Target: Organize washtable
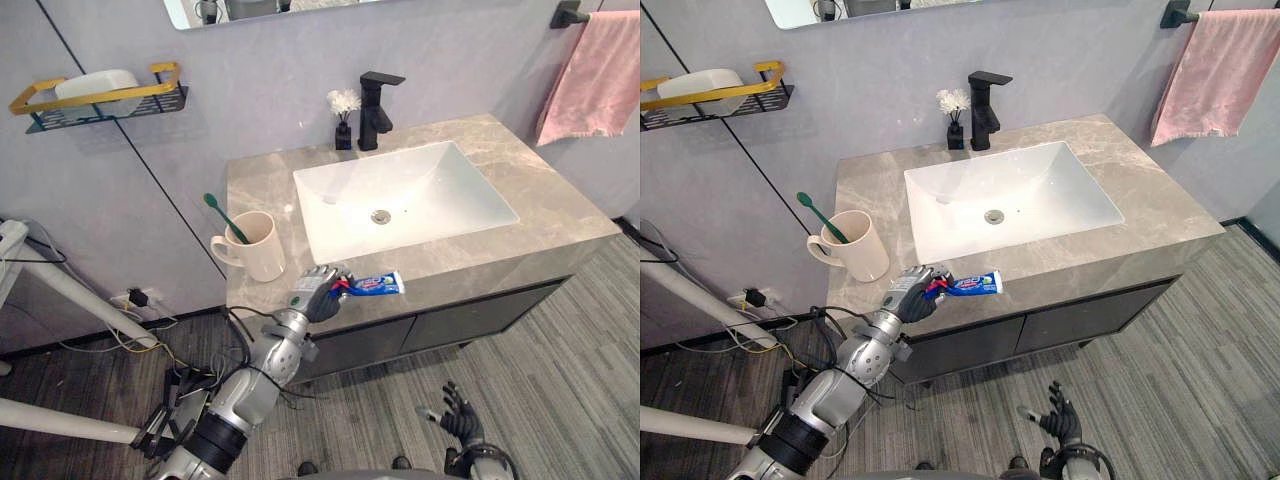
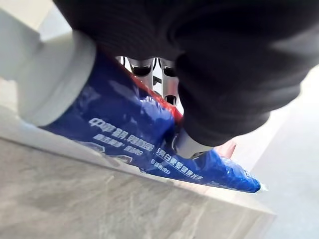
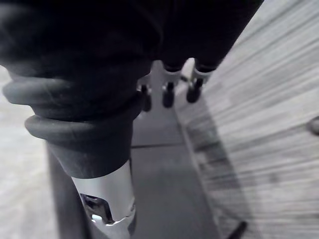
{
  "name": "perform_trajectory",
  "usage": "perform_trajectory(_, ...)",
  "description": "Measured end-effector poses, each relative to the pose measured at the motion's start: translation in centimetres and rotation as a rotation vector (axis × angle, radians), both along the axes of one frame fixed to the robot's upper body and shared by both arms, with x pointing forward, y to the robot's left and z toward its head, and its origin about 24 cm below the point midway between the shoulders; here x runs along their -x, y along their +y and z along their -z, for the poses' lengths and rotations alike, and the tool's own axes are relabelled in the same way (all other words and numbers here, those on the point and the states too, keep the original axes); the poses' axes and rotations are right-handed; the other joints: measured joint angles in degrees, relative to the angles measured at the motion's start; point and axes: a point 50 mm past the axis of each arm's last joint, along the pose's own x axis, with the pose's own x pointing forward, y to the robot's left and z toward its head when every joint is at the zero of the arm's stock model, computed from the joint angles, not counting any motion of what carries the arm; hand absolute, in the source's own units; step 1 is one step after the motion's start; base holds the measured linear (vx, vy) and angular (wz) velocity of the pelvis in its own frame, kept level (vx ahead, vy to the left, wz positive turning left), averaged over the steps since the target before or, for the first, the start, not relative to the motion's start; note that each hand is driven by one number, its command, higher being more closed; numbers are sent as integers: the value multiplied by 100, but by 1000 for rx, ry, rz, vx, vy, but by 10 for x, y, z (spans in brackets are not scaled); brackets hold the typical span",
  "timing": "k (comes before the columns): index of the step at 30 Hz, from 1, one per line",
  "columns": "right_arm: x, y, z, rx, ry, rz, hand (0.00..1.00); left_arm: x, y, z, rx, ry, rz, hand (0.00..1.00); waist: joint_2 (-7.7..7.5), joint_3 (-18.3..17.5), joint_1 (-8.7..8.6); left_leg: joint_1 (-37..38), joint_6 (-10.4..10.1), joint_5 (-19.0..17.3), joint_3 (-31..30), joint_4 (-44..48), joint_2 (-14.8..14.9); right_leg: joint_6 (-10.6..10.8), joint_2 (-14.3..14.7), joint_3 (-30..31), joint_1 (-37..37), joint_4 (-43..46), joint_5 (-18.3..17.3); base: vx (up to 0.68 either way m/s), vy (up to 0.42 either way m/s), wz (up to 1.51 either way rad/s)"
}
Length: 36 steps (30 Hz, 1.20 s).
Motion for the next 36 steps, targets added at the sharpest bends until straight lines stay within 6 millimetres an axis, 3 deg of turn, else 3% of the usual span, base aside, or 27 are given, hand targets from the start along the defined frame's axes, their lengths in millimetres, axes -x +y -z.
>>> perform_trajectory(4, -24, 3, -57, -90, -337, 38, 0, 10, -7, -24, 107, -114, 15, 100, -128, -72, 4, -56, 61, -59, 7, 155, -22, 3, 1, 13, 7, 12, -1, 0, 0, 0)
perform_trajectory(8, -36, 6, -98, -203, -578, 87, 0, 18, -10, -29, 169, -136, 24, 100, -156, -89, 11, -62, 72, -67, 4, 179, -19, 4, 5, 18, 1, 38, -3, -8, -2, 0)
perform_trajectory(13, -40, 3, -131, -398, -821, 211, 0, 28, -8, -31, 246, -152, 16, 100, -167, -98, 142, -60, 73, -67, -18, 189, -23, 12, 1, 8, -10, 93, -12, -31, -3, 1)
perform_trajectory(17, -41, 9, -140, -486, -883, 243, 0, 36, -13, -36, 291, -174, 43, 100, -195, -177, 174, -93, 75, -66, -62, 196, -46, 24, -16, -32, -15, 95, -21, -13, -2, 6)
perform_trajectory(20, -46, 24, -147, -578, -908, 205, 0, 41, -21, -36, 318, -167, 91, 100, -229, -215, 213, -118, 76, -66, -88, 214, -59, 25, -26, -55, -18, 94, -23, -6, -1, 5)
perform_trajectory(25, -65, 68, -165, -783, -946, 57, 0, 46, -34, -38, 372, -154, 136, 100, -276, -243, 333, -212, 85, -69, -194, 297, -75, 25, -41, -148, -22, 97, -23, -19, -3, 10)
perform_trajectory(26, -69, 78, -169, -834, -949, 24, 0, 46, -34, -38, 377, -154, 135, 100, -282, -249, 424, -216, 85, -69, -206, 306, -79, 25, -45, -158, -17, 98, -23, -22, 1, 6)
perform_trajectory(30, -82, 115, -177, -992, -914, -95, 0, 47, -40, -28, 371, -117, 140, 100, -340, -292, 450, -273, 95, -62, -291, 338, -104, 28, -68, -247, -17, 99, -24, -18, 3, 11)
perform_trajectory(36, -86, 119, -166, -1035, -842, -82, 0, 45, -38, -19, 351, -91, 121, 100, -456, -366, 588, -304, 96, -61, -327, 360, -118, 27, -82, -288, -17, 100, -25, -2, 0, 3)
